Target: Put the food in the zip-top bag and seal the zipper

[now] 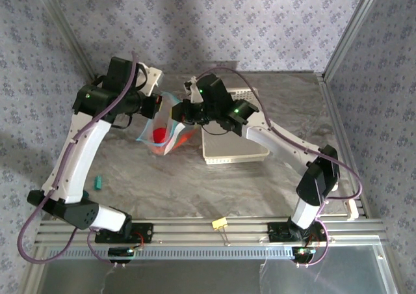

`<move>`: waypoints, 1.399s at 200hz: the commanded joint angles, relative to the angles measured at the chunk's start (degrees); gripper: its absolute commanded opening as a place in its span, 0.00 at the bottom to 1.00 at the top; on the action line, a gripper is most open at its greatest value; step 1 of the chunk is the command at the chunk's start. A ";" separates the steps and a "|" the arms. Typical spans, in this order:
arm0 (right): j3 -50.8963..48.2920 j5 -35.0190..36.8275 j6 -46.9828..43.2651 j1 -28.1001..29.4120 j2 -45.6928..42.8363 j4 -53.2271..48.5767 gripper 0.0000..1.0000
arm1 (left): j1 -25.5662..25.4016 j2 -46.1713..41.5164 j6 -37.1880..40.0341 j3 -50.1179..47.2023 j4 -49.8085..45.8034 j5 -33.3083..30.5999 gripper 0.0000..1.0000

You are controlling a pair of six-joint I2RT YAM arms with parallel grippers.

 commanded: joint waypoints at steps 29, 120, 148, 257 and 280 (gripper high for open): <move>1.54 2.54 -11.60 0.40 2.43 -2.55 0.08 | 0.79 4.01 1.29 -3.96 5.56 1.98 0.00; -9.78 9.62 -42.73 -1.92 -15.64 -3.49 0.57 | 5.08 4.98 1.43 -4.22 7.68 3.30 0.00; -13.95 5.72 -46.29 -8.68 -16.94 -0.55 0.54 | 5.27 5.52 1.47 -4.12 8.02 4.03 0.00; -11.55 -9.57 -54.70 -14.78 -4.54 5.70 0.54 | 5.70 7.74 1.51 -2.29 6.98 3.64 0.00; -11.50 -11.79 -54.65 -14.69 -3.20 6.19 0.54 | 5.71 8.32 1.58 -1.66 6.81 3.62 0.00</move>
